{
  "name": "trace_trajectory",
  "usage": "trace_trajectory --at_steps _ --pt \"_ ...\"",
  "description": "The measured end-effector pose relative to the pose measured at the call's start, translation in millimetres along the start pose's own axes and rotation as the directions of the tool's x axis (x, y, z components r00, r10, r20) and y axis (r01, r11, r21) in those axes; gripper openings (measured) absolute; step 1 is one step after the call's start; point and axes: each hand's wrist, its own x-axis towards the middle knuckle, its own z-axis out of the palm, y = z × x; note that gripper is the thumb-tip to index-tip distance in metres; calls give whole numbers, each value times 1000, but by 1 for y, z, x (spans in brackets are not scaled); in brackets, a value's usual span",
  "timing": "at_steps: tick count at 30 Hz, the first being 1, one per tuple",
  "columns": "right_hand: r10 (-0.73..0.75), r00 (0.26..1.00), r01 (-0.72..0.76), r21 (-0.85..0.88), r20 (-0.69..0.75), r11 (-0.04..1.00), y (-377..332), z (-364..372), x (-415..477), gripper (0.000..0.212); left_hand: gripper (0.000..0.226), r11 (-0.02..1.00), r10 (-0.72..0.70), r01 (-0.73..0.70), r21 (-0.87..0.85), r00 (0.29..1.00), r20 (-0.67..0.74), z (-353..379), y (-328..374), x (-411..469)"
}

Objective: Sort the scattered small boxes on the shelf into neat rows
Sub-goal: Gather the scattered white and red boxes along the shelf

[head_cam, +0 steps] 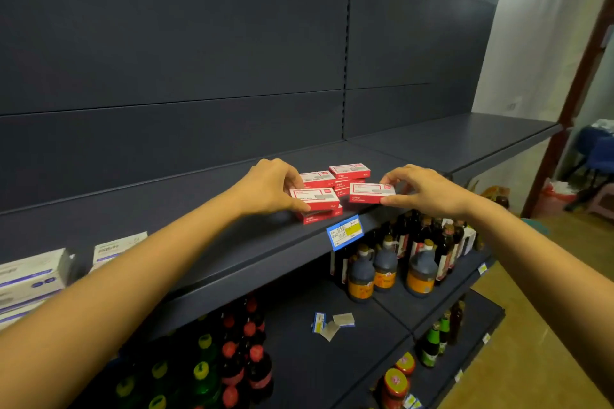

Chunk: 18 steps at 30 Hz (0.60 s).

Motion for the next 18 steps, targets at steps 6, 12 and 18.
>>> trace_trajectory --at_steps 6,12,18 --pt "-152 987 149 49 62 988 26 3 30 33 49 993 -106 105 -52 994 -21 23 3 3" --pt "-279 950 270 80 139 960 39 5 55 34 45 971 -234 227 -80 967 -96 35 14 -3" --pt "-343 936 352 -187 77 917 47 14 67 37 35 945 -297 324 51 911 -286 31 27 -16"
